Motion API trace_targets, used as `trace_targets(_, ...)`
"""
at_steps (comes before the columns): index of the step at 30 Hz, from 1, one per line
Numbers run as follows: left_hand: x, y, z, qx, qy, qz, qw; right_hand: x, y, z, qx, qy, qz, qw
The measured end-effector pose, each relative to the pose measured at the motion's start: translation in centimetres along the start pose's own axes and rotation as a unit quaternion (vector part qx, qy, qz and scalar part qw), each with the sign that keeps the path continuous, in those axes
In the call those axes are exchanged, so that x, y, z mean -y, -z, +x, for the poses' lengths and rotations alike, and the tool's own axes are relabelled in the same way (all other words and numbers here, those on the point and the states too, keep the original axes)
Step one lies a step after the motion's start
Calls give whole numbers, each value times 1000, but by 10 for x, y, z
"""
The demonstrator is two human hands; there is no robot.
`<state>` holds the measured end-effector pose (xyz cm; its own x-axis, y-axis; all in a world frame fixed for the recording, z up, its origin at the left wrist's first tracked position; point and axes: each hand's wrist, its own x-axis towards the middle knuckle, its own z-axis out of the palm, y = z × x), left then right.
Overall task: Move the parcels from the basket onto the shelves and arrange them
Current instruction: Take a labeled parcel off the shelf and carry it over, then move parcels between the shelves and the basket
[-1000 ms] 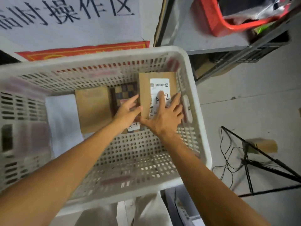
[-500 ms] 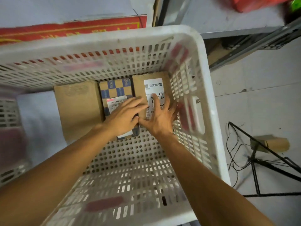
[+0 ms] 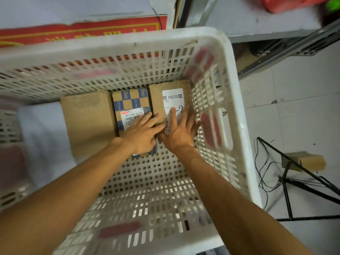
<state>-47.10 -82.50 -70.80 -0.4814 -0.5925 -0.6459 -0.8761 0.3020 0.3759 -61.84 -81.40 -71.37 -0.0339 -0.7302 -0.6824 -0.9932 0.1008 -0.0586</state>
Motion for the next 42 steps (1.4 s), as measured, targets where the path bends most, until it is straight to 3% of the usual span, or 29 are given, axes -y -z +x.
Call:
trace_targets(6, -5, 31, -58, 13, 30, -35, 999, -2, 33, -54, 7, 36, 108, 993)
trace_targets(12, 16, 92, -153, -40, 35, -73, 996, 25, 87, -140, -11, 92, 192, 977)
trace_targets(16, 36, 126, -227, -70, 31, -56, 995, 70, 122, -182, -15, 149, 199, 968)
trace_targets(22, 51, 149, -344, -169, 129, -72, 975, 148, 174, -212, -15, 285, 150, 946)
trace_targets(26, 46, 138, -427, -242, 216, -83, 942, 203, 188, -235, -18, 393, 148, 907)
trace_targets(32, 32, 118, -560, -292, 351, -64, 887, 293, 199, -316, 3, 525, 85, 847)
trace_targets(38, 10, 93, -696, -384, 474, -64, 790, 383, 209, -432, 38, 654, 38, 754)
trace_targets(42, -18, 60, -788, -434, 530, -62, 726, 434, 203, -522, 19, 728, 16, 685)
